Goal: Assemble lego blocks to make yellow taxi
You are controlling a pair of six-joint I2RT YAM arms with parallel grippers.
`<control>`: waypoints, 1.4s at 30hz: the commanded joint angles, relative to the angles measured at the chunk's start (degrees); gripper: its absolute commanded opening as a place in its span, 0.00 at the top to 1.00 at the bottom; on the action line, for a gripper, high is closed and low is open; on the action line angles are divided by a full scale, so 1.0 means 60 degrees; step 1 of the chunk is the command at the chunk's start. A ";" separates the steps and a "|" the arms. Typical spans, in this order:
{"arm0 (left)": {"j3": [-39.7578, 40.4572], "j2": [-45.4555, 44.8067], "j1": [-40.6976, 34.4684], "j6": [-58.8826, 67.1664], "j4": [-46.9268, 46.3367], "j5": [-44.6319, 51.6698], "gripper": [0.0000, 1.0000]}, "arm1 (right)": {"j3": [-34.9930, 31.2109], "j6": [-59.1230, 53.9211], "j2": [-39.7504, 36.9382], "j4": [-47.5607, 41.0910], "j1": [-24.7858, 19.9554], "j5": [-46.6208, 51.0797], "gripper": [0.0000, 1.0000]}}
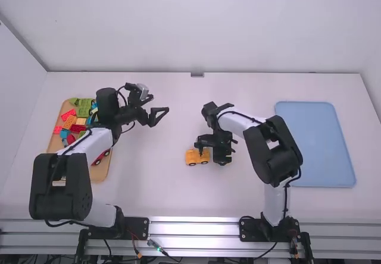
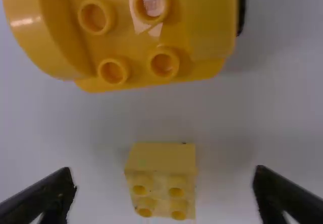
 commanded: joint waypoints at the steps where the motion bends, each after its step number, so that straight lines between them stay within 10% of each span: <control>1: -0.0098 0.0036 -0.0022 -0.0033 0.0058 0.0215 0.01 | -0.0044 0.0029 0.0007 -0.0040 -0.0018 0.0477 0.01; 12: -0.0098 0.0036 -0.0576 0.3734 -0.1344 0.1851 0.01 | 0.1319 0.0474 -0.0907 -0.0419 -0.0393 -0.1067 0.01; 24: -0.0521 0.0040 -0.2218 0.7657 -0.4200 0.1013 0.01 | 0.0801 -0.1078 -0.2455 -0.0342 -0.3053 -0.6601 0.01; 35: -0.2991 0.0433 -0.2401 0.5501 0.0925 0.0758 0.01 | -0.1377 -0.0656 -0.2426 0.2892 -0.3756 -0.7417 0.01; 42: -0.2251 0.2743 -0.2473 0.5064 0.1927 0.1840 0.01 | -0.2295 -0.2200 -0.2426 0.3319 -0.3406 -0.7482 0.01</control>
